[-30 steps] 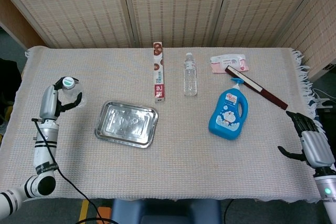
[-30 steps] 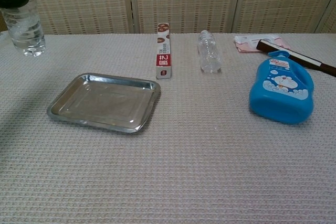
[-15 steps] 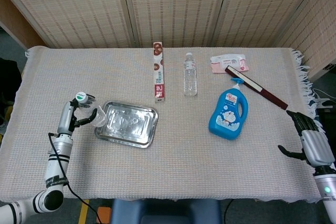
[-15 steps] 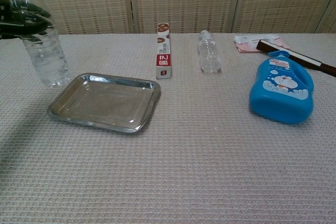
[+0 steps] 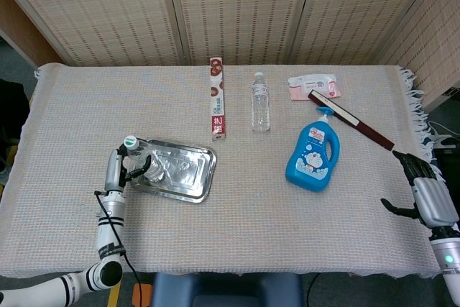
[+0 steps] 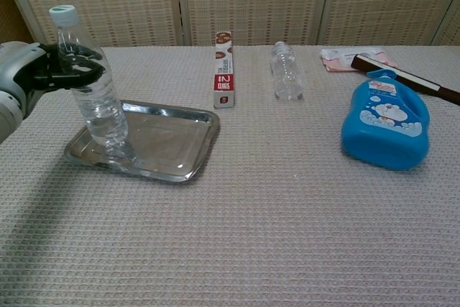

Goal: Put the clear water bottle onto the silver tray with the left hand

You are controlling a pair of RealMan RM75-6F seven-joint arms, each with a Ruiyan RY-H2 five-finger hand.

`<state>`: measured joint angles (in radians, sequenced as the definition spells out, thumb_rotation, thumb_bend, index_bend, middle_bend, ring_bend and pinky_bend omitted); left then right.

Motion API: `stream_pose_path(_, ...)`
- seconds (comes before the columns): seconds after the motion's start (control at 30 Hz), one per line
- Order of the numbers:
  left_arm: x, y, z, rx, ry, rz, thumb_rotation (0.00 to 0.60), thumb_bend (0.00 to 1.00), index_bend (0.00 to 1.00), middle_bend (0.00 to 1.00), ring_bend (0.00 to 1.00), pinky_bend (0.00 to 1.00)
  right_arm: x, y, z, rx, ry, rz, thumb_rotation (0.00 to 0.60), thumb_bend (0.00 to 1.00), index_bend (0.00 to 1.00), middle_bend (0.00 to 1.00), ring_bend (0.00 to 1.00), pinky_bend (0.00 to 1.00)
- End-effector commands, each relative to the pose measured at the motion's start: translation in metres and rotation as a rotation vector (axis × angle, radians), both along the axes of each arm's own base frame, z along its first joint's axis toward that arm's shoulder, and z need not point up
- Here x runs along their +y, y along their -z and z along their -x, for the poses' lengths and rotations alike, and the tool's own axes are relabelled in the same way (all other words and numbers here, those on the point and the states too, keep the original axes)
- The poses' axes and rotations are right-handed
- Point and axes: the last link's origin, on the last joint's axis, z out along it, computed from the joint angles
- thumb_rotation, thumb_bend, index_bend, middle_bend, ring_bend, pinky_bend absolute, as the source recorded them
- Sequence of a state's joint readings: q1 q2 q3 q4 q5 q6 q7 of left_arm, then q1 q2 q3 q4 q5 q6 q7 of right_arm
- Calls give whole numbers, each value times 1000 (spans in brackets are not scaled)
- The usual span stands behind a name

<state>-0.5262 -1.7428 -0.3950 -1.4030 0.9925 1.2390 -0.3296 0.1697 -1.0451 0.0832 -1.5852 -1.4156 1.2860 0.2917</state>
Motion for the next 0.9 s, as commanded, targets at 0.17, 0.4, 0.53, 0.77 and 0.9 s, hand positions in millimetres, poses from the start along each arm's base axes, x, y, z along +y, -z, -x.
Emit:
stream_pose_path(0.17, 2, 2, 3, 6, -40, -50, 600, 498, 552, 708, 513, 430, 1, 1, 0, 2, 0, -8, 600, 142, 60, 69, 0, 59)
stream_pose_path(0.4, 0, 2, 2, -4, -59, -55, 600, 498, 551, 707, 513, 429, 1, 2, 0, 3, 0, -10, 600, 142, 60, 69, 0, 59)
stream_pose_path(0.53, -5, 2, -1, -13, -67, -54, 600, 497, 550, 707, 513, 429, 1, 2, -1, 0, -3, -9, 600, 142, 60, 69, 0, 59)
stream_pose_path(0.77, -14, 6, -6, -14, -87, -52, 600, 498, 550, 707, 513, 429, 3, 1, -2, -5, -12, -12, 600, 142, 60, 69, 0, 59)
stream_pose_path(0.9, -17, 11, -11, -7, -80, -43, 600, 498, 550, 706, 513, 430, 4, 1, -3, -9, -16, -15, 600, 142, 60, 69, 0, 59)
